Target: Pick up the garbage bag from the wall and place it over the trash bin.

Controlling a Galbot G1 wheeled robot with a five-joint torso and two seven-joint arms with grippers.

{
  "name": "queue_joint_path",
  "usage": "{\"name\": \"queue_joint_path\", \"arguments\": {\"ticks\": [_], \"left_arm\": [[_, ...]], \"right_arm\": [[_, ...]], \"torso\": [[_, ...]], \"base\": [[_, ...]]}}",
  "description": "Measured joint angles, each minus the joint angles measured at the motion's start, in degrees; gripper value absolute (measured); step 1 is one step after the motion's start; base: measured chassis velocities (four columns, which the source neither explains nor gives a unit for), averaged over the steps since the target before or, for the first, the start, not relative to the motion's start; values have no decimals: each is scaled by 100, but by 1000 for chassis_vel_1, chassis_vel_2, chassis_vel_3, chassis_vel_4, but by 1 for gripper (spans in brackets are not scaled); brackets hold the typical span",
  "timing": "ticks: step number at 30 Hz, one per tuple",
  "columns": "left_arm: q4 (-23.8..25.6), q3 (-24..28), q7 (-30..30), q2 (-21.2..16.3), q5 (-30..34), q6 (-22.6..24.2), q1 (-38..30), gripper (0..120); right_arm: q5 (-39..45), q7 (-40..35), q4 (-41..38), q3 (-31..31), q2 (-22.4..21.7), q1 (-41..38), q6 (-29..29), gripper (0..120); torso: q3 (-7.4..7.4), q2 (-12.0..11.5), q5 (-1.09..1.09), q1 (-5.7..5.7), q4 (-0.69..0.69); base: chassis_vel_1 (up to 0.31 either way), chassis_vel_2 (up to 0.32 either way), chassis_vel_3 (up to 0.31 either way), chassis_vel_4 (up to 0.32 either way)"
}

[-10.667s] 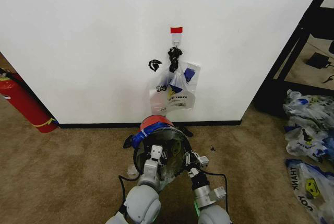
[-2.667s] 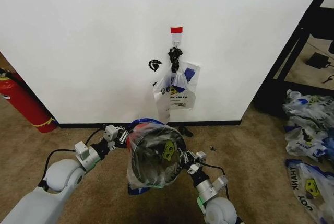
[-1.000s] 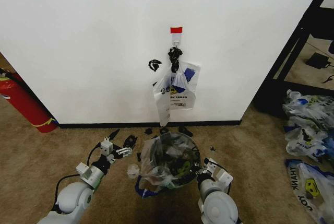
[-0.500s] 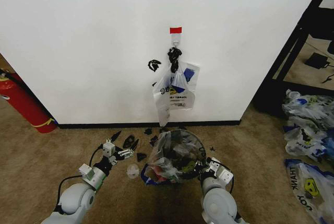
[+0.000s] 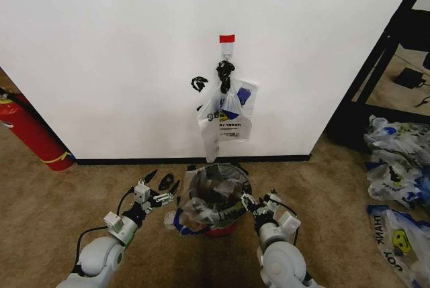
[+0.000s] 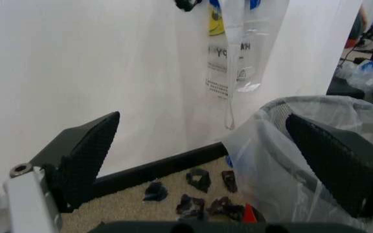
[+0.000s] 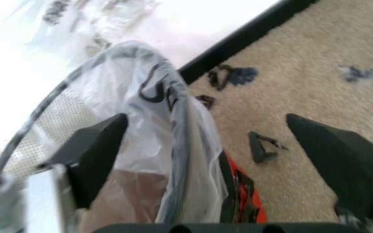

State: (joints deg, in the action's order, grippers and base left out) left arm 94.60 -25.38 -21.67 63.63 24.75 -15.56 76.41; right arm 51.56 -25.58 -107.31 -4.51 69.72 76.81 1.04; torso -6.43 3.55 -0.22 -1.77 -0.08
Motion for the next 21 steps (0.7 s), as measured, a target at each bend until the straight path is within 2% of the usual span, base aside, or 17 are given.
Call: {"name": "queue_joint_path", "arguments": {"ticks": [5, 6, 7, 8, 9, 10, 11, 12, 13, 14, 15, 18, 21], "left_arm": [[100, -38, -2, 55, 25, -99, 73, 100], [100, -38, -2, 55, 25, -99, 73, 100], [155, -50, 1, 87, 70, -111, 85, 100], [314, -81, 43, 172, 178, -117, 105, 100], [496, -120, 147, 265, 255, -97, 122, 100], [655, -155, 263, 340, 288, -52, 134, 100], [865, -204, 439, 435, 306, 10, 149, 100], [865, -204, 439, 435, 306, 10, 149, 100], [980, -238, 538, 492, 310, 45, 157, 100], [1506, -483, 863, 754, 273, 217, 203, 100], [1664, -607, 901, 841, 244, 273, 231, 100], [2065, -950, 930, 1053, 211, 459, 375, 100], [2263, -1171, 915, 1147, 164, 573, 494, 100]], "right_arm": [[-377, 2569, 498, -177, -200, 168, 1312, 100], [-377, 2569, 498, -177, -200, 168, 1312, 100], [-438, 3004, 570, -229, -207, 176, 1533, 100], [-658, 3707, 663, -349, -201, 193, 1934, 100], [-971, 3999, 680, -447, -179, 222, 2188, 100], [-1307, 4041, 665, -517, -149, 248, 2339, 100], [-1984, 3775, 570, -607, -97, 304, 2482, 100], [-1984, 3775, 570, -607, -97, 304, 2482, 100], [-2332, 3525, 509, -644, -68, 336, 2509, 100], [-4268, 2060, 114, -862, 77, 583, 2367, 100], [-4643, 1754, -20, -890, 104, 677, 2279, 100], [-4842, 1179, -443, -843, 134, 956, 1951, 100], [-4775, 1066, -699, -853, 158, 1124, 1758, 100]], "torso": [[0, 0, 0, 0, 0], [0, 0, 0, 0, 0], [0, 0, 0, 0, 0], [0, 0, 0, 0, 0], [0, 0, 0, 0, 1], [0, 0, 0, 0, 0], [0, 0, 0, 0, 0], [0, 0, 0, 0, 0], [1, 0, 2, 0, 0], [1, 0, -1, 0, -1], [1, 0, 0, 0, -1], [1, 0, 0, 0, 0], [1, 0, 0, 0, 1]], "base": [[0, 0, 0, 0], [0, 0, 0, 0], [0, 0, 0, 0], [0, 0, 0, 0], [0, 0, 0, 0], [0, 0, 0, 0], [0, 0, 0, 0], [0, 0, 0, 0], [0, 0, 0, 0], [0, 0, 0, 0], [0, 0, 0, 0], [0, 0, 0, 0], [0, 0, 0, 0]]}}
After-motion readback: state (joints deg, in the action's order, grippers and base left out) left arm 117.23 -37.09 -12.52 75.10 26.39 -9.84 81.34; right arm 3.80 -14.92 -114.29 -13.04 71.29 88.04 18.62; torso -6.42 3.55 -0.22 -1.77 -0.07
